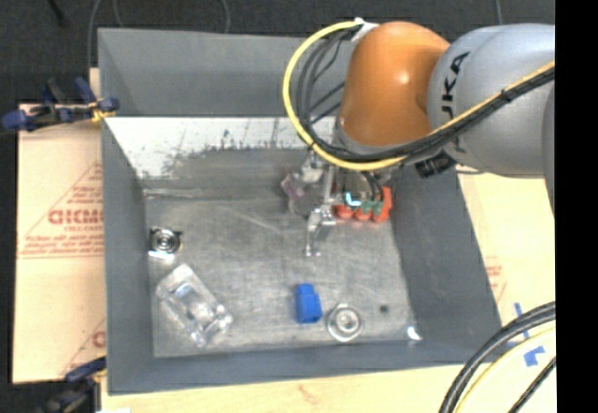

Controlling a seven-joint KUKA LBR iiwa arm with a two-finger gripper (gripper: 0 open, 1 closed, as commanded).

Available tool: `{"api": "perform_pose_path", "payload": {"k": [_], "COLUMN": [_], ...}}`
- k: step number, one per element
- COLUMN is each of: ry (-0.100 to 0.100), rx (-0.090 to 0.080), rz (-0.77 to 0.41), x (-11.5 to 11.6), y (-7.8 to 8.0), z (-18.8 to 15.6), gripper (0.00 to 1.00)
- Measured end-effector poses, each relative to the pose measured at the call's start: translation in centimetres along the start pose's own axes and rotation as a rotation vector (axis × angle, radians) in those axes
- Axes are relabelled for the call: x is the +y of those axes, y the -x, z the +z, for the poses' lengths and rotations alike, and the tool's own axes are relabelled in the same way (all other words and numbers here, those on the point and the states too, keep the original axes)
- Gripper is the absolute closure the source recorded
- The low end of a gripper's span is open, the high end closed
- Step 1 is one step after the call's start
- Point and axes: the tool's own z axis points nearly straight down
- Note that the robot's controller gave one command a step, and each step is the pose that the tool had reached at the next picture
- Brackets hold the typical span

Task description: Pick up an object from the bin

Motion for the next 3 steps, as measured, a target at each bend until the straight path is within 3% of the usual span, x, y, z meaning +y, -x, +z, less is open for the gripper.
{"api": "perform_pose_path", "payload": {"k": [1, 2, 3], "ry": [-0.001, 0.03, 0.025], "rx": [0.0, -0.014, 0.0], "rz": [0.088, 0.391, 0.673], "x": [-8.0, -9.1, -7.6], "y": [1.4, 2.4, 3.6], "z": [9.3, 10.5, 10.0], "gripper": [0.0, 0.0, 0.0]}}
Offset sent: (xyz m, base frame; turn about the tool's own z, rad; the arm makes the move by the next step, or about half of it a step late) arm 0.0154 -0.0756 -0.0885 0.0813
